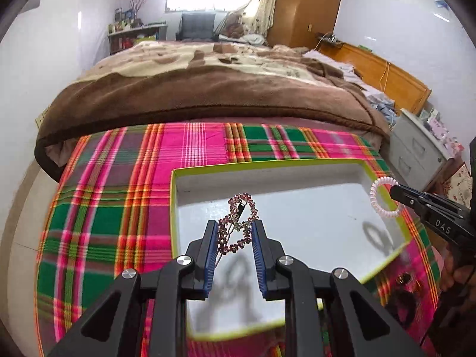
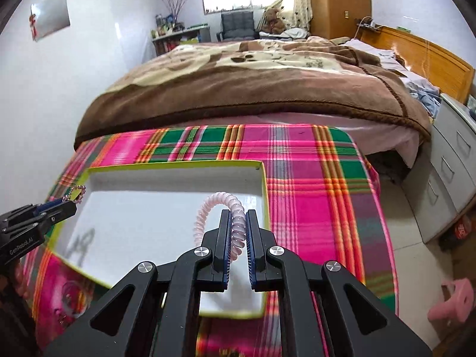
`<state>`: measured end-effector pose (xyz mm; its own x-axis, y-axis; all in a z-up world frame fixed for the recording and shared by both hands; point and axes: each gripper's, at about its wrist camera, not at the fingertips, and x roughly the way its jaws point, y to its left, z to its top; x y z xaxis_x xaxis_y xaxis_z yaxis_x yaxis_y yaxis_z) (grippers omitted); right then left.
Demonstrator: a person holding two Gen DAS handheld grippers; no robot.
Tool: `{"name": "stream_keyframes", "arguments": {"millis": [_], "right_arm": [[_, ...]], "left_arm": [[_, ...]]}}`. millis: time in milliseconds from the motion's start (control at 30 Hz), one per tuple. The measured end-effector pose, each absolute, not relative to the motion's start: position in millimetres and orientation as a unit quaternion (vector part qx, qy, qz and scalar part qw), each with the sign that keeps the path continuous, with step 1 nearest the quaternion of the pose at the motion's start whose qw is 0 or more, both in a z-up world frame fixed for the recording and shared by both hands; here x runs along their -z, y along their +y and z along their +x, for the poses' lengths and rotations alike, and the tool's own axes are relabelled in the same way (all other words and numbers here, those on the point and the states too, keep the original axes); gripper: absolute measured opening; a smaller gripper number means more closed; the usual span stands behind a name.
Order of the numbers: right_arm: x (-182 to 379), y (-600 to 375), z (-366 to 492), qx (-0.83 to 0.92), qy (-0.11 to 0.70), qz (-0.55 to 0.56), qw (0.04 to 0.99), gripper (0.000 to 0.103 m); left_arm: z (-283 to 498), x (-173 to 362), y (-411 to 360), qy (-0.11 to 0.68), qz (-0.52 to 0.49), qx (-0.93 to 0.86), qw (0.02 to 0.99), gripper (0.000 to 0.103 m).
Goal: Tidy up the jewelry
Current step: 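Carry both items into the white box and open both tools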
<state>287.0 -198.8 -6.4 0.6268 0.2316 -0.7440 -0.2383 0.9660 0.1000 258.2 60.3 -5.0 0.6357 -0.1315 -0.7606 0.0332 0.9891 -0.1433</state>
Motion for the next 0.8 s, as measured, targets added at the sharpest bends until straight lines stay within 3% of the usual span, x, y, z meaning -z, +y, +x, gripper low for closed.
{"name": "stream_keyframes", "arguments": {"millis": [633,700,800], "right_arm": [[37,-172,320,-0.127,0.454,-0.058,0.880,0.010],[37,-173,320,-0.124,0.452,-0.061,0.881,0.012],[35,-172,317,-0.128,0.445,-0.061,0.885,0.027]], "left_arm": [[288,38,59,0.462,-0.072,0.031,0.883,0.023],[288,37,59,0.462,-0.073,0.030,0.883,0.023],[284,35,59,0.461,-0.074,0.027,0.884,0.024]]}}
